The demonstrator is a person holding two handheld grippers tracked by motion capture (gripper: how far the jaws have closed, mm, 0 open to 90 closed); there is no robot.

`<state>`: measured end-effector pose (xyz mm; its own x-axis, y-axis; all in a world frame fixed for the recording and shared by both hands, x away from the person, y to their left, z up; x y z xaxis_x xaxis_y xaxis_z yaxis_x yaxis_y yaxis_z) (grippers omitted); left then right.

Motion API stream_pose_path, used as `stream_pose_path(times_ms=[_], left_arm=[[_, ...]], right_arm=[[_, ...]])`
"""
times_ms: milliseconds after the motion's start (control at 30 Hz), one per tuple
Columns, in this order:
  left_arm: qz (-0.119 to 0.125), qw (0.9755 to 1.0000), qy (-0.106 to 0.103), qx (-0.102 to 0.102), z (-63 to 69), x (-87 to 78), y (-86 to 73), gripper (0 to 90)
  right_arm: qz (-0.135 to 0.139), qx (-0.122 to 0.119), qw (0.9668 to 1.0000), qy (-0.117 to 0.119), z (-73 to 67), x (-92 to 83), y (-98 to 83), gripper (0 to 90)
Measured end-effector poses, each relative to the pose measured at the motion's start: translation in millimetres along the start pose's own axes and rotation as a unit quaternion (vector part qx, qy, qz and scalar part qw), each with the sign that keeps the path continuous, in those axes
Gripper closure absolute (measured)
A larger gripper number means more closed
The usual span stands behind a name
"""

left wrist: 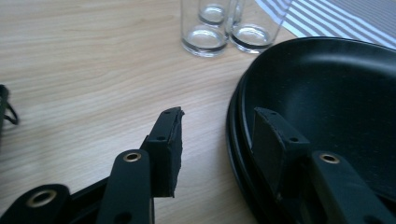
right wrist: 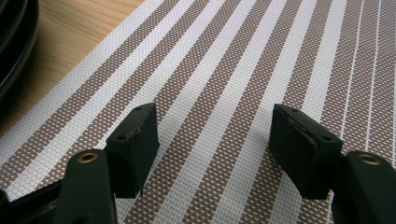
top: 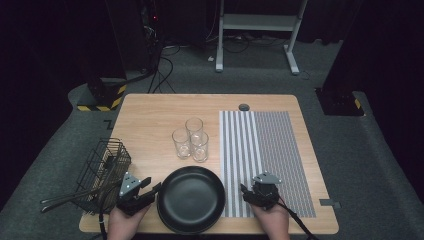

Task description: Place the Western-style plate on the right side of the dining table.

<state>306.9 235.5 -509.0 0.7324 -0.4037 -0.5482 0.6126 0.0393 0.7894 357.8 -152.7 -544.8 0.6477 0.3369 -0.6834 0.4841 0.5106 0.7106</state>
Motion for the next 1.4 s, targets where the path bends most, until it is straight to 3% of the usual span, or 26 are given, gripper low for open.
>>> stream_pose_path(times_ms=[100, 500, 700, 833, 1200, 1400], left_arm=[[-0.006, 0.9997, -0.019, -0.014, 0.1, -0.5, -0.7, 49.7], [-0.016, 0.9984, -0.051, -0.018, 4.8, -2.3, -2.1, 46.9], [-0.020, 0.9977, -0.057, -0.030, 6.9, -3.5, -1.1, 47.0], [-0.024, 0.9974, -0.063, -0.027, 8.4, -4.3, -1.8, 45.2], [-0.028, 0.9955, -0.081, -0.040, 9.0, -8.0, -3.4, 49.1], [-0.041, 0.9947, -0.088, -0.032, 11.9, -8.1, -5.7, 50.7]], right_arm=[[0.000, 0.000, 1.0000, 0.000, 0.0, 0.0, 0.0, 32.7], [0.000, 0.000, 1.0000, 0.000, 0.0, 0.0, 0.0, 32.7], [0.000, 0.000, 1.0000, 0.000, 0.0, 0.0, 0.0, 32.7], [0.000, -0.001, 1.0000, 0.000, 0.2, 0.0, 0.0, 32.7], [0.000, -0.001, 1.0000, 0.000, 0.1, -0.1, 0.0, 32.8], [0.000, 0.000, 1.0000, -0.001, -0.3, -0.3, -0.1, 33.2]])
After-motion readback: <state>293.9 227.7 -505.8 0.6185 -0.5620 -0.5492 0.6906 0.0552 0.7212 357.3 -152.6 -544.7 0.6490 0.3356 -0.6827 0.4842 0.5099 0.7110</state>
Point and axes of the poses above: each handheld gripper's, and its own axes: x roughly forward along the jaws, y roughly out of its top, z roughly to its right, the point moved 3 cm from there along x, roughly forward along the jaws, and after that the axes turned 12 degrees about -x, right-handed, at the moved point
